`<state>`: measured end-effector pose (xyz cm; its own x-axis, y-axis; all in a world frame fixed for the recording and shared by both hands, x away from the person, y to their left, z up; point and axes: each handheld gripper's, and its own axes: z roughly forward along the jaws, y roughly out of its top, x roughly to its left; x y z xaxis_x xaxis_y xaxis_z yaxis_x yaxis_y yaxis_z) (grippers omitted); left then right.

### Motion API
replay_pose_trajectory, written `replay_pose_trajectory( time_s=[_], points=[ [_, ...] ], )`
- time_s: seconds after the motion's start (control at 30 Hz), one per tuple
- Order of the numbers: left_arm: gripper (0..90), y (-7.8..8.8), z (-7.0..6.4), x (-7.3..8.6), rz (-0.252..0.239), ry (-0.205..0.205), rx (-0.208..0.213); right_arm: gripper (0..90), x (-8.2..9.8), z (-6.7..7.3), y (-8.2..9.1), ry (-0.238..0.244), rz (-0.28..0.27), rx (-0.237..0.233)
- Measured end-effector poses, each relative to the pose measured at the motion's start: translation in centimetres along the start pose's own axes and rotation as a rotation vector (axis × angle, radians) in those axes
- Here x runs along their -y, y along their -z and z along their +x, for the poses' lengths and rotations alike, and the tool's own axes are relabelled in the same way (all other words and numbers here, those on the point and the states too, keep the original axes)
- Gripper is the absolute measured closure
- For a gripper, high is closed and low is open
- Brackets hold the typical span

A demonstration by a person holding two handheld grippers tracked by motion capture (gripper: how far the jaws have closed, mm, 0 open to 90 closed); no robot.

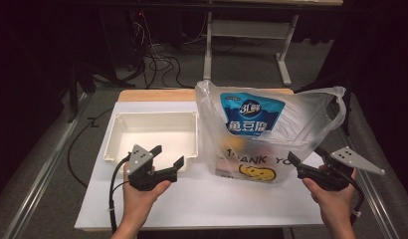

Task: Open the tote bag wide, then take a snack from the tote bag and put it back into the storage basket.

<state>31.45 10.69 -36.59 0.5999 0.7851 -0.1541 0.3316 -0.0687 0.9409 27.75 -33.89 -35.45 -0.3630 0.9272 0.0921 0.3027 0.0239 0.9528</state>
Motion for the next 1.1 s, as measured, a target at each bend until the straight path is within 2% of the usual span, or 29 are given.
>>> replay_pose_trajectory(
  time_s=[0.03, 0.07, 0.13, 0.2, 0.27, 0.33, 0.37, 0.5, 0.57, 0.6, 0.67, 0.8, 0.83, 0.9, 1.03, 1.07, 1.1],
  points=[
    [17.8, 0.0, 0.0, 0.0, 0.0, 0.0, 0.0, 25.8, 0.0, 0.0, 0.0, 0.0, 0.0, 0.0],
    [17.7, -0.4, -0.6, -0.3, -0.007, -0.011, 0.009, 39.5, -0.1, 0.2, -0.1, 0.022, -0.013, -0.013],
    [17.4, -1.2, -2.0, -1.1, -0.011, -0.034, 0.032, 50.3, 0.0, 0.4, -0.3, 0.023, -0.009, -0.01],
    [16.9, -1.8, -2.9, -1.8, -0.026, -0.033, 0.043, 63.2, 0.3, 0.6, -0.3, 0.018, -0.017, -0.002],
    [16.3, -2.2, -3.5, -2.3, -0.038, -0.028, 0.055, 70.3, 0.6, 0.7, -0.3, 0.022, -0.02, -0.008],
    [16.5, -2.5, -4.1, -2.9, -0.066, -0.044, 0.078, 77.5, 0.9, 0.8, -0.4, 0.012, -0.022, -0.021],
    [17.0, -2.6, -4.4, -3.2, -0.071, -0.054, 0.073, 80.2, 1.0, 0.8, -0.5, 0.016, -0.011, -0.026],
    [15.1, -3.2, -4.8, -4.3, -0.092, -0.041, 0.054, 85.1, 1.0, 0.7, -0.7, 0.001, -0.01, -0.054],
    [15.1, -3.6, -4.8, -5.0, -0.106, -0.024, 0.031, 90.0, 1.0, 1.1, -0.6, 0.016, -0.016, -0.048],
    [15.4, -3.8, -4.8, -5.5, -0.127, 0.001, 0.009, 90.0, 1.1, 1.2, -0.6, 0.022, -0.017, -0.052],
    [14.9, -4.0, -4.9, -6.1, -0.134, 0.011, 0.03, 90.0, 1.2, 1.4, -0.5, 0.03, -0.019, -0.045],
    [15.2, -4.5, -5.3, -6.5, -0.127, 0.006, 0.039, 90.0, 1.4, 1.5, -0.2, 0.05, -0.014, -0.049],
    [19.6, -5.0, -5.6, -6.7, -0.114, 0.002, 0.032, 90.0, 1.5, 1.5, -0.1, 0.039, -0.02, -0.056],
    [37.9, -5.3, -5.5, -6.7, -0.113, 0.003, 0.028, 90.0, 1.5, 1.5, -0.1, 0.041, -0.022, -0.06],
    [85.5, -5.6, -5.2, -6.7, -0.112, 0.009, 0.037, 90.0, 1.6, 1.6, 0.0, 0.049, -0.027, -0.071],
    [90.0, -5.7, -4.8, -6.5, -0.093, 0.019, 0.065, 90.0, 1.6, 1.6, 0.1, 0.047, -0.03, -0.072],
    [90.0, -5.7, -4.8, -6.5, -0.093, 0.019, 0.065, 90.0, 1.6, 1.6, 0.1, 0.047, -0.03, -0.072]
  ],
)
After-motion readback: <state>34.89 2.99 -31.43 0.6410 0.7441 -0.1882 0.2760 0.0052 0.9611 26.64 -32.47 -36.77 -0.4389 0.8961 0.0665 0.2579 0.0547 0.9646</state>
